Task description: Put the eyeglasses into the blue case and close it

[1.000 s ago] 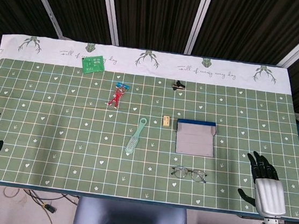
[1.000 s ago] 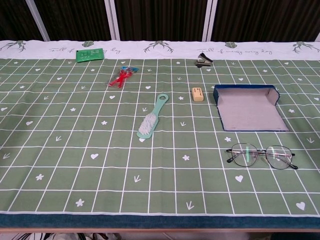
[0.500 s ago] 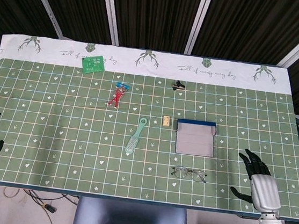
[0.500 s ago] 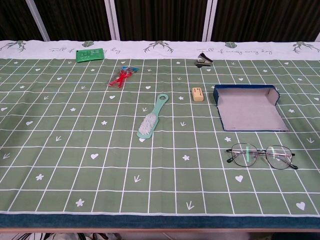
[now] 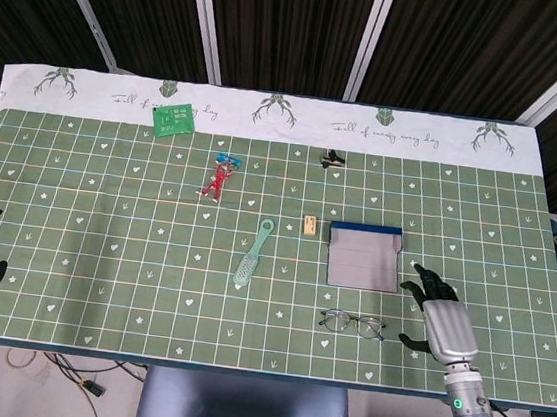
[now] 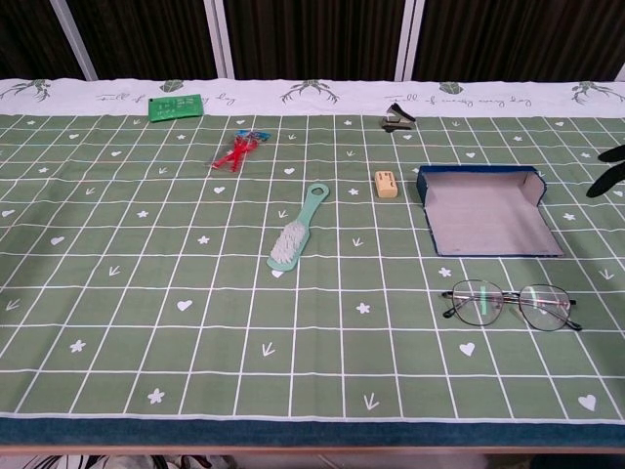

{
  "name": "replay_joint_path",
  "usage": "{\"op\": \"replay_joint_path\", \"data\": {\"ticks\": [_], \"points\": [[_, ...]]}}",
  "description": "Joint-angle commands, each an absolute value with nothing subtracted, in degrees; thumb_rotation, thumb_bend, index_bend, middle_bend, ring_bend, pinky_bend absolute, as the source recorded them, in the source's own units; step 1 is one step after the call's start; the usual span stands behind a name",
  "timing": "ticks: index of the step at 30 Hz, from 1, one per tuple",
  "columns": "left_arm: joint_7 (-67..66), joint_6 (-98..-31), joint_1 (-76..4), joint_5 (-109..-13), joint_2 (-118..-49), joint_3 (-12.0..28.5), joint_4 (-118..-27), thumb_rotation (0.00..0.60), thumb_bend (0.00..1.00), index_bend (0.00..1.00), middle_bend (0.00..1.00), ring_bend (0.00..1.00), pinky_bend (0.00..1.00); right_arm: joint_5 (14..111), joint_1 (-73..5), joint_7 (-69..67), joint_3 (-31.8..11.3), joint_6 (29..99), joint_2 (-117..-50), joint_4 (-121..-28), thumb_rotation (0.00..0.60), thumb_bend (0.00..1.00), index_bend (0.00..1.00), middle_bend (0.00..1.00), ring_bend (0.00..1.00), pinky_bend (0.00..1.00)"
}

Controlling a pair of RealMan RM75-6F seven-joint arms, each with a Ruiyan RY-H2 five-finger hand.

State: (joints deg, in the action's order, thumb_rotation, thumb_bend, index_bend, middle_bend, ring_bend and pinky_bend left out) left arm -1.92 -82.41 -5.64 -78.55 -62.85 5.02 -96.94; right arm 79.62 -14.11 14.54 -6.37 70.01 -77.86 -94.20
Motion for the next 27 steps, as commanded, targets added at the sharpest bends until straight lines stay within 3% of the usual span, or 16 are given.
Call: {"op": "replay_joint_path", "data": {"ticks": [1,6,27], "points": [[-1.9,-82.3,-5.7,-78.5,-62.8,5.0,-97.0,0.6,0.36,0.13,0.0,0.0,0.0,76.4,-15.5,18.9,-7.2,68.6,-80.9,-95.0,0.6,0.25,0.31,0.08,0.1,0.19],[-1.5,-82.2,-5.7,-78.2,-62.7,5.1,-97.0,0.6,0.36,0.13,0.0,0.0,0.0,74.1,-16.8,23.9,-7.8,68.3,-83.6,-96.1,0.6,0.31,0.35,0.08,0.1,0.19],[-1.7,-82.0,-5.8,-78.2,-62.6,5.0,-97.0,0.6,0.36,0.13,0.0,0.0,0.0,66.5,-18.6,32.5,-7.1,69.0,-91.1,-95.2,0.6,0.35,0.47,0.08,0.1,0.19]]}}
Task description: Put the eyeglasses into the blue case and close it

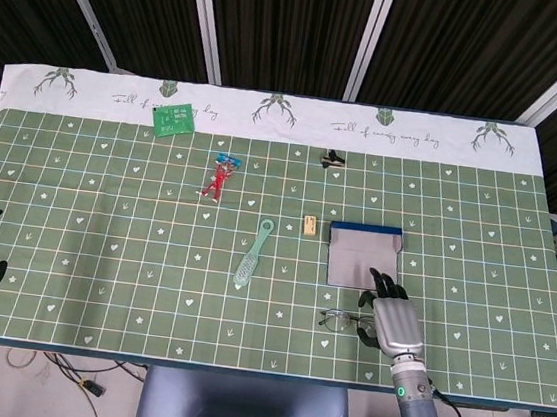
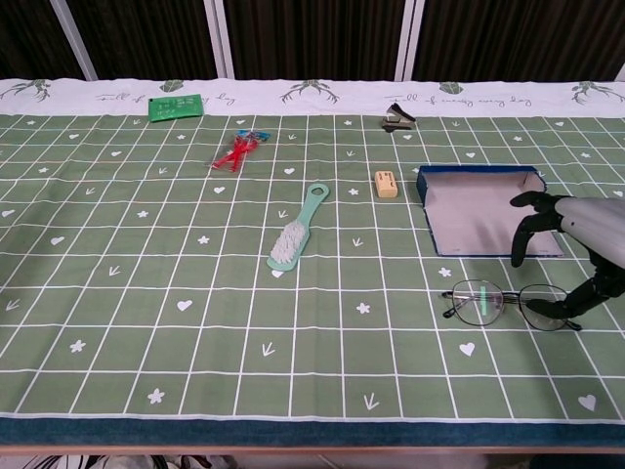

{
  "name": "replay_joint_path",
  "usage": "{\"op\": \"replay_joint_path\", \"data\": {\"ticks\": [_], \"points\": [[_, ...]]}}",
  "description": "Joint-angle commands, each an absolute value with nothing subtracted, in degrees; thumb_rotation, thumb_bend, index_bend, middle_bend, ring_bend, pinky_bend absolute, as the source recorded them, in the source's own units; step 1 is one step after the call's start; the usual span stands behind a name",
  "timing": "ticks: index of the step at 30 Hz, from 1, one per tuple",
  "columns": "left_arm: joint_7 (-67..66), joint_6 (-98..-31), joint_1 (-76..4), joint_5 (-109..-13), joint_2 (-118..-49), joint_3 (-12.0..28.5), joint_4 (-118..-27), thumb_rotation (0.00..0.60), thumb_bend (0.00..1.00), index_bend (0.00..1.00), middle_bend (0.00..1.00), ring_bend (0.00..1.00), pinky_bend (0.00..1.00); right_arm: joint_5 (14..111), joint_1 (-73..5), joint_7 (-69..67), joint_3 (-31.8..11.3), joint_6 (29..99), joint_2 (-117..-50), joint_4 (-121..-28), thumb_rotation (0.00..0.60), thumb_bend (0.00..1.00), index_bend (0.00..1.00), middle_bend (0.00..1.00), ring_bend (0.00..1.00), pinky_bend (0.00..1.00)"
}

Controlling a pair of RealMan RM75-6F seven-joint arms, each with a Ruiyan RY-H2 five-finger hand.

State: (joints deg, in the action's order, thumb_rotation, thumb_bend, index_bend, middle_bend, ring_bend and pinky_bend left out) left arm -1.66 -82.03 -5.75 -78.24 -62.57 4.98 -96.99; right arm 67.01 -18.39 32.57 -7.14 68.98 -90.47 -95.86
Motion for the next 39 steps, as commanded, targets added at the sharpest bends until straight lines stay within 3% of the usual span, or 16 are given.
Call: {"op": "replay_joint_path", "data": {"ticks": [1,39], "points": [[-1.7,-82.0,-5.8,-78.2,-62.6,5.0,-96.9,0.6,0.36,0.13,0.0,0.0,0.0,66.3,-18.6,32.3,-7.1,68.9,-91.4,-94.9,0.6,0.36,0.47,0.08,0.1,0.19],[-2.3,-81.9,-5.8,-77.8,-62.6,5.0,-97.0,0.6,0.36,0.13,0.0,0.0,0.0,65.7,-20.5,30.8,-6.3,68.9,-94.2,-92.2,0.6,0.46,0.56,0.08,0.1,0.19]]}}
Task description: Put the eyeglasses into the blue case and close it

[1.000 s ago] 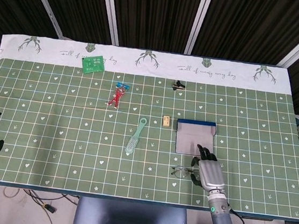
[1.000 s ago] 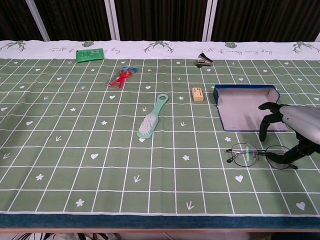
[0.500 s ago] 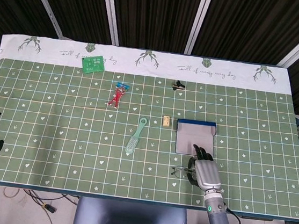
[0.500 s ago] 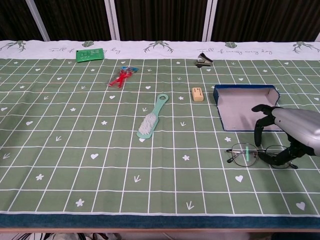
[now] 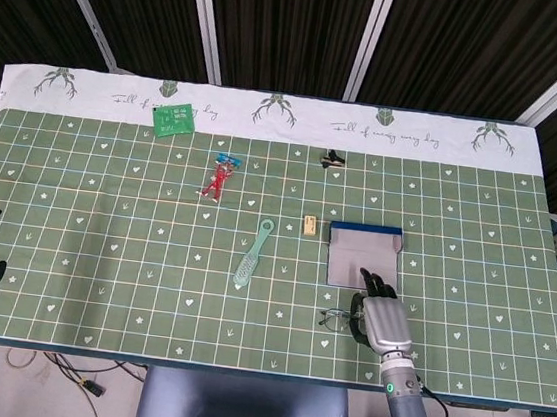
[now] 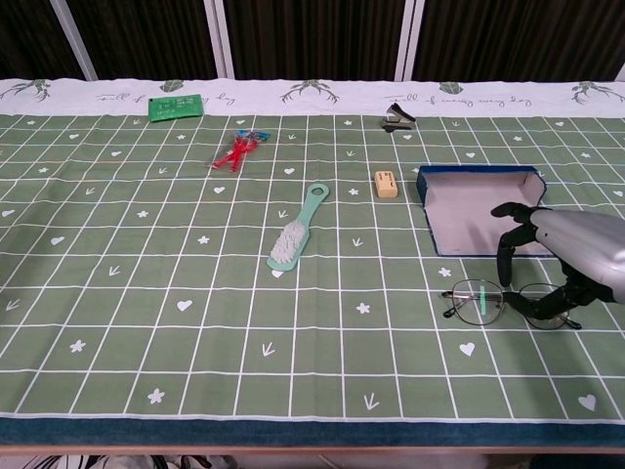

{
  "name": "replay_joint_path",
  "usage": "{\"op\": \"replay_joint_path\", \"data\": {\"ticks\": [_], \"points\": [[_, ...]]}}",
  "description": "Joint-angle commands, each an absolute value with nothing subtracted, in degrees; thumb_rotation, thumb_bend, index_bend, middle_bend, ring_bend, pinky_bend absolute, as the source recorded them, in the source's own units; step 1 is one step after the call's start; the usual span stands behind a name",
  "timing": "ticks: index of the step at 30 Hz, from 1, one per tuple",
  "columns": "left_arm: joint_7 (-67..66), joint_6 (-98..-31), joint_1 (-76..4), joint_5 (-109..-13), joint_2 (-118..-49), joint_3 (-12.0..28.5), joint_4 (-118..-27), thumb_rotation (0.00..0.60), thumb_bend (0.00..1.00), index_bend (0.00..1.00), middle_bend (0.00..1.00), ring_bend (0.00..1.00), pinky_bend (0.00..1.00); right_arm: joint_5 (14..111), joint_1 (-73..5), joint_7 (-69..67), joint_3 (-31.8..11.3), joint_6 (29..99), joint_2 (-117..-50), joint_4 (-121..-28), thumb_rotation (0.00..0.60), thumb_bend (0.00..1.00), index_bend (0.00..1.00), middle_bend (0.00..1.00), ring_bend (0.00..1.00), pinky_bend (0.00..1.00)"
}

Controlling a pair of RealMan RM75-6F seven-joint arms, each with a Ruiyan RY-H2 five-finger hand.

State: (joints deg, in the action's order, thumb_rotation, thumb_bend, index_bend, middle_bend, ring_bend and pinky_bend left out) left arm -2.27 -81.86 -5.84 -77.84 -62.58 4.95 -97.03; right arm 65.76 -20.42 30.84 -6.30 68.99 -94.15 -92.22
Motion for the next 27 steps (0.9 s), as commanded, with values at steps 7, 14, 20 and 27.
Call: {"op": "replay_joint_path", "data": {"ticks": [7,14,20,27], "points": [[-2.4,-81.8,-5.9,-77.8,-62.6,4.9,-97.1,0.6,0.36,0.13,0.0,0.0,0.0,65.3,-20.7,30.9,-6.0,68.9,-94.1,-92.3,0.6,0.46,0.56,0.08,0.1,0.19],[-2.4,-81.9,-5.9,-77.8,-62.6,4.9,-97.1,0.6,0.36,0.13,0.0,0.0,0.0,65.0,-21.0,30.9,-5.8,68.7,-94.1,-92.5,0.6,0.48,0.58,0.08,0.1,0.19],[-2.5,-81.8,-5.9,-77.7,-62.6,5.0,-97.0,0.6,0.36,0.14,0.0,0.0,0.0,64.8,-21.2,30.6,-5.8,68.5,-94.0,-92.7,0.6,0.52,0.59,0.08,0.1,0.19],[-2.5,-81.8,-5.9,-77.7,-62.6,5.0,-97.1,0.6,0.36,0.14,0.0,0.0,0.0,65.2,-21.5,30.1,-5.7,68.6,-93.4,-93.5,0.6,0.53,0.59,0.08,0.1,0.19]]}}
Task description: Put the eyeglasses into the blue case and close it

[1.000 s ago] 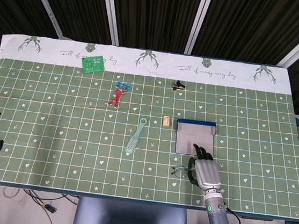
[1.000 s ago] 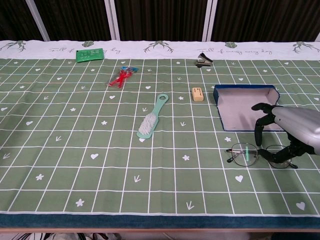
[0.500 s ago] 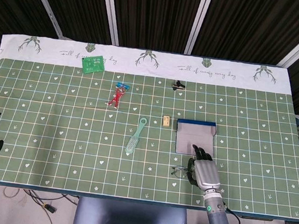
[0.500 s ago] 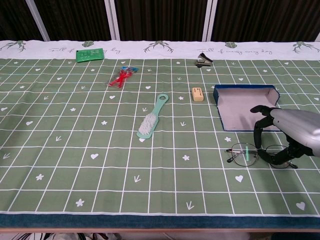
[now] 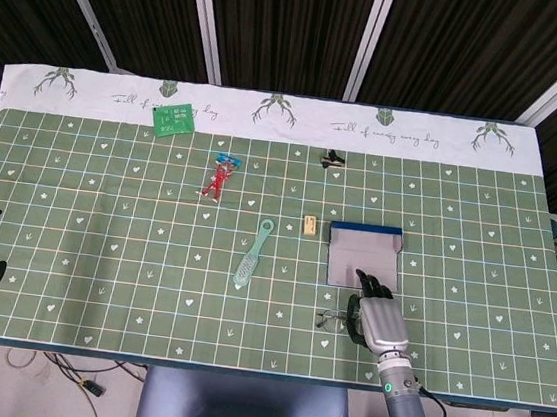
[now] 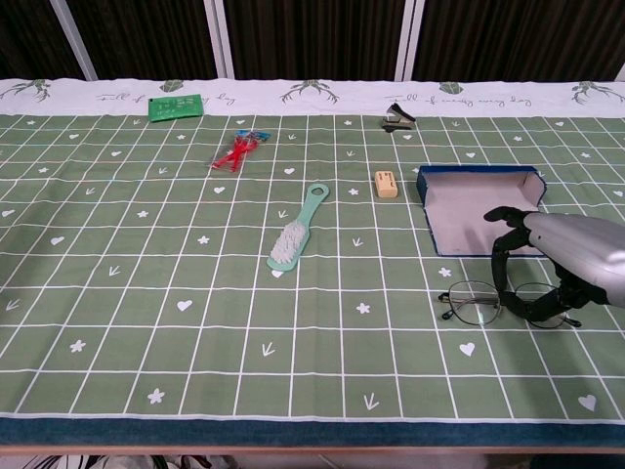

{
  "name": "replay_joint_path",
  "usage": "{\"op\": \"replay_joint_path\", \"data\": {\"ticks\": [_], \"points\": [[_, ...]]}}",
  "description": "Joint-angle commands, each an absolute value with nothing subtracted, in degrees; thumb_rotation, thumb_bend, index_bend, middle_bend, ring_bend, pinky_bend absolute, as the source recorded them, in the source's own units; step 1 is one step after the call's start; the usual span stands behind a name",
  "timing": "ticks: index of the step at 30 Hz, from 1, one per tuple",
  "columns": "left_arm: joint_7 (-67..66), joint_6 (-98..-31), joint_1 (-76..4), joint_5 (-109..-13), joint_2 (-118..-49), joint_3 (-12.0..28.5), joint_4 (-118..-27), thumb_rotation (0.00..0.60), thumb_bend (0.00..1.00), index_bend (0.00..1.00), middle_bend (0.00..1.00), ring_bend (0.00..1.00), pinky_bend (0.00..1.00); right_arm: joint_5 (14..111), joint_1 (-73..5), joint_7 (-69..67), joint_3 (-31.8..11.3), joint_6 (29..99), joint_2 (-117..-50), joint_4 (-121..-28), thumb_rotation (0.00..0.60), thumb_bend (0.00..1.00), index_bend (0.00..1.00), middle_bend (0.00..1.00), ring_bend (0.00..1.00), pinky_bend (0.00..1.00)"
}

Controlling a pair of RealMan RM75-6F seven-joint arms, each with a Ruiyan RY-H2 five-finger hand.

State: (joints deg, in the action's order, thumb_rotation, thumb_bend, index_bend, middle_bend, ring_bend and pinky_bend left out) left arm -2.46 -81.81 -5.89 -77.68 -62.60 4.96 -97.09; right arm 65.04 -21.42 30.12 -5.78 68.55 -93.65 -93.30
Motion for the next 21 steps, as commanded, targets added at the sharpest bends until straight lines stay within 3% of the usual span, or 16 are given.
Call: {"op": "replay_joint_path", "data": {"ticks": [1,9,21], "points": [[-2.5,-81.8,-5.9,-77.7,-62.6,5.0,-97.1,0.6,0.36,0.14,0.0,0.0,0.0,65.3,-21.5,30.1,-5.8,68.7,-93.2,-93.8,0.6,0.53,0.59,0.08,0.1,0.19],[-2.4,-81.9,-5.9,-77.7,-62.6,4.9,-97.1,0.6,0.36,0.14,0.0,0.0,0.0,65.4,-23.0,30.2,-7.8,68.5,-90.9,-95.7,0.6,0.53,0.61,0.08,0.09,0.19],[-2.5,-82.0,-5.8,-77.6,-62.6,5.0,-97.2,0.6,0.36,0.14,0.0,0.0,0.0,56.4,-31.7,33.4,-15.1,58.8,-85.1,-92.0,0.6,0.52,0.61,0.07,0.09,0.19]]}}
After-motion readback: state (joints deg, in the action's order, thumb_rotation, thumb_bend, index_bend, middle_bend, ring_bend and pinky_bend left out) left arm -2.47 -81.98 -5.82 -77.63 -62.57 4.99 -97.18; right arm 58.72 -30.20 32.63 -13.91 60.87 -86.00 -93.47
